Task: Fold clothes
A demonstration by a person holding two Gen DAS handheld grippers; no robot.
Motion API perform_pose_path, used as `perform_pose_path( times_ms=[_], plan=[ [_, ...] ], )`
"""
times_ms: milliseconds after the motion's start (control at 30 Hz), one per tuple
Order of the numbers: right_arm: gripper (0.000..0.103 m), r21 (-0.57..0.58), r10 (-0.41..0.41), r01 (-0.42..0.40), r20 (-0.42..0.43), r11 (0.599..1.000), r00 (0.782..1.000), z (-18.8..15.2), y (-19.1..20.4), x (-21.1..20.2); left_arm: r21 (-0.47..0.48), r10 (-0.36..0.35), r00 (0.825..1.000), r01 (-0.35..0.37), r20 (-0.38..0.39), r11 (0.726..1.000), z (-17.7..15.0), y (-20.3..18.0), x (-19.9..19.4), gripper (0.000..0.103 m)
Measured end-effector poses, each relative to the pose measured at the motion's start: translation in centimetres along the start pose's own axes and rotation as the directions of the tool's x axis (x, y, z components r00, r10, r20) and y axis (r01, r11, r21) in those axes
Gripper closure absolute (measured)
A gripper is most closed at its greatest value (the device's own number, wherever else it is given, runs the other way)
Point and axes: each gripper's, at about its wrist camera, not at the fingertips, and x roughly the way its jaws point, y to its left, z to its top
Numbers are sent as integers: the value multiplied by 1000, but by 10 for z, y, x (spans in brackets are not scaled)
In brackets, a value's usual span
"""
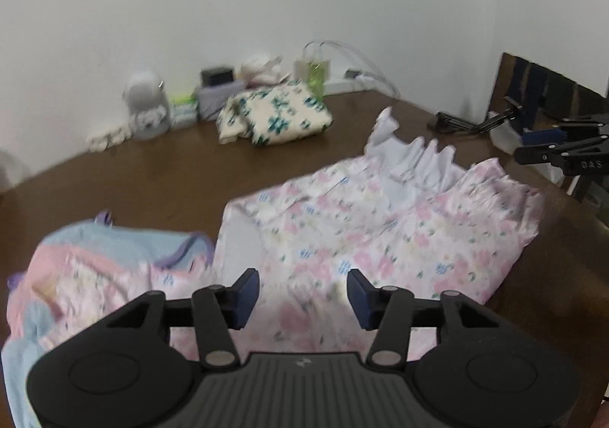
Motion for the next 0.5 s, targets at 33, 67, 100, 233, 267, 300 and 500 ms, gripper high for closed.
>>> perform_pose_path(
  times_ms=[33,67,100,233,267,300,500],
  plan=[
    [62,-23,39,-39,29,999,999,3,11,-6,18,-4,1000,4,1,1000,1,-3,1,70],
    [62,-56,86,-84,32,995,996,4,25,-6,27,-1,1000,1,-15,1000,-2,-6,7,76],
    [62,-90,132,-129,30,988,991,6,40,-5,37,3,1000,-2,-31,999,-4,-10,13,83],
    [63,-202,188,-191,-36,960,982,-5,87,30,74,20,995,-13,-93,997,-15,-22,35,84],
    [63,-202,174,-179,-45,963,984,-10,90,39,74,29,995,-22,-93,997,-20,-21,37,83],
    [63,-200,159,-167,-56,965,986,-14,91,47,67,32,996,-27,-80,997,-24,-19,34,82],
    [61,-11,139,-141,-108,990,984,-28,49,56,-7,20,999,-19,41,1000,-26,15,-32,67]
  ],
)
